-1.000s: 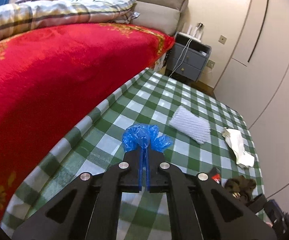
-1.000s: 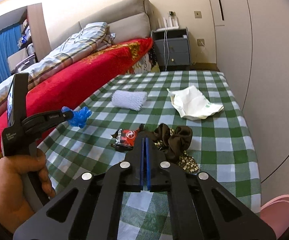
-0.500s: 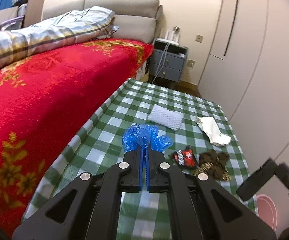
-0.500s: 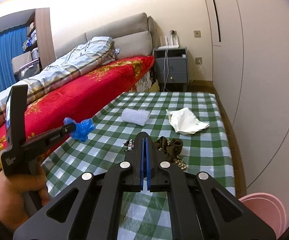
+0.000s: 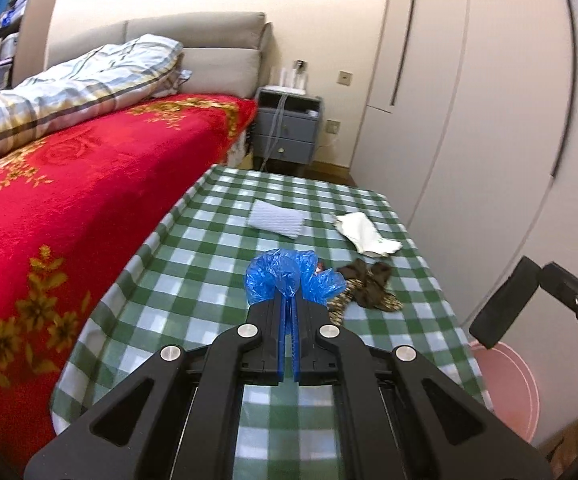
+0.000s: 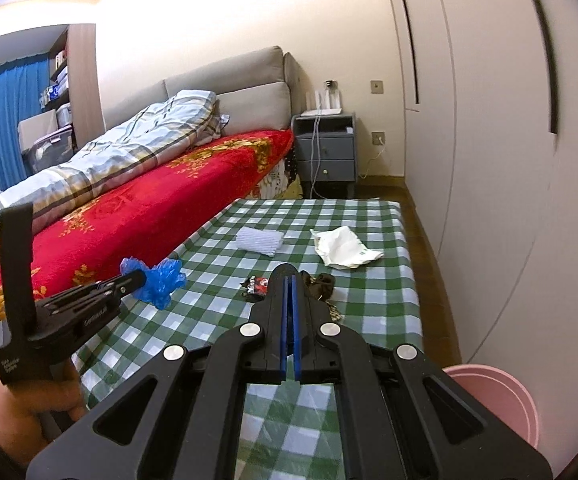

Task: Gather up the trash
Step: 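Carry the blue bag over the pink bin and open the left gripper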

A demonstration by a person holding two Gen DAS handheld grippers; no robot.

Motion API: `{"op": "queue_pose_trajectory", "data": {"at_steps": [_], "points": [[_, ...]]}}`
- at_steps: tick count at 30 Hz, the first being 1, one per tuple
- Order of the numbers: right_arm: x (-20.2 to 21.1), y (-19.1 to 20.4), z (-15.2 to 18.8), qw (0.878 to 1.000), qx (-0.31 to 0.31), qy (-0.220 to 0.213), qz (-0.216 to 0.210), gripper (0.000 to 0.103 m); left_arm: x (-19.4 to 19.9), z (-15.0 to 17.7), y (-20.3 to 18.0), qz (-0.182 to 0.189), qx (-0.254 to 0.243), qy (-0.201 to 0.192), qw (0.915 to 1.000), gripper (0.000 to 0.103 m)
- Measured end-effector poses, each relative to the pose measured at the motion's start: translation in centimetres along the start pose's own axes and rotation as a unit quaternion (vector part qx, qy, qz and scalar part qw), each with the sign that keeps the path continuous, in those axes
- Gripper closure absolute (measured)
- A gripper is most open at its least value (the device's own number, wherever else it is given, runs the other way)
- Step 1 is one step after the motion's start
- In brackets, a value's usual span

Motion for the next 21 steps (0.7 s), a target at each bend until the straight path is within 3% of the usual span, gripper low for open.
{"op": "queue_pose_trajectory", "data": {"at_steps": [13, 21], "points": [[5.4, -3.3, 0.5, 0.999, -0.017, -0.011, 0.041, 0.101, 1.4, 3.0, -5.3, 0.059, -0.044, 0.009, 0.9972, 0.101], [7.2, -5.1, 1.2, 0.997, -0.024, -0.012, 0.068, 0.101, 1.7, 3.7, -7.0, 0.075, -0.054, 0.010, 0.9957, 0.101]]}}
Point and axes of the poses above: each gripper's, at about its wrist camera, not at the fingertips, and x roughly against the way its jaws point, y to its left, z to its underside, the point moved 5 cm from there along -x, roughly the way its jaws point
